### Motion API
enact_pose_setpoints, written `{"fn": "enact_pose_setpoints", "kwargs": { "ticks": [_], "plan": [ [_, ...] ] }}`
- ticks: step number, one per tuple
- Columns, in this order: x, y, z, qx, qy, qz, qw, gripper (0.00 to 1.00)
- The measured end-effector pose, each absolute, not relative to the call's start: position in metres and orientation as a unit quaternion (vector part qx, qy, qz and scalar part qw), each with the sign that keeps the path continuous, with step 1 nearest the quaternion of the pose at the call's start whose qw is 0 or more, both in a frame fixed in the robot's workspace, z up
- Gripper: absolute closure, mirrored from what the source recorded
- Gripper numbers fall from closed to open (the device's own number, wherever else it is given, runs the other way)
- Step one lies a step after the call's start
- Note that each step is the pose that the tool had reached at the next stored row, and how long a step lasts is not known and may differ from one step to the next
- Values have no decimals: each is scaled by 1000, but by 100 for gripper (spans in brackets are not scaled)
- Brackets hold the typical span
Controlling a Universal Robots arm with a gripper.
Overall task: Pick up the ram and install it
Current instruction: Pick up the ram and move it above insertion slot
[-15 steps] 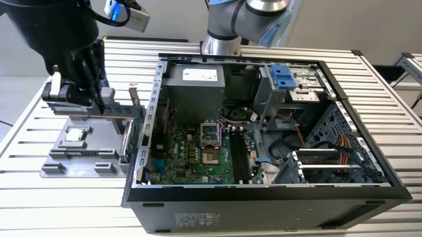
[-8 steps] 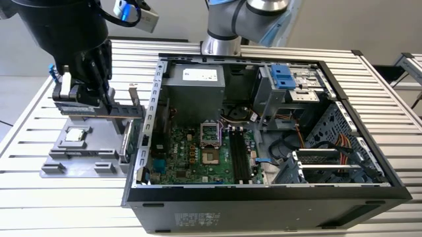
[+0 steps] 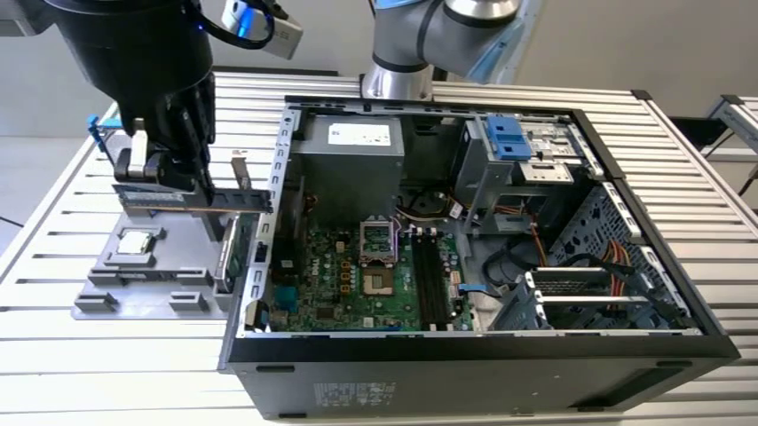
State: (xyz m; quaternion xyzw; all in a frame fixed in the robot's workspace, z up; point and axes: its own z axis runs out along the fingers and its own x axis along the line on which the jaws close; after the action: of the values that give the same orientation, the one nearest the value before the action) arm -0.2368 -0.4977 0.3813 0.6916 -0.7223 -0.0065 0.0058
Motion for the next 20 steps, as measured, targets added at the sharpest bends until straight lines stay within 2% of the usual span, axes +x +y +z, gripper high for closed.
{"fn": "enact_pose_setpoints", "kwargs": {
  "ticks": [20],
  "plan": [
    [-208, -498, 381, 692, -722, -7, 6, 100]
  ]
}}
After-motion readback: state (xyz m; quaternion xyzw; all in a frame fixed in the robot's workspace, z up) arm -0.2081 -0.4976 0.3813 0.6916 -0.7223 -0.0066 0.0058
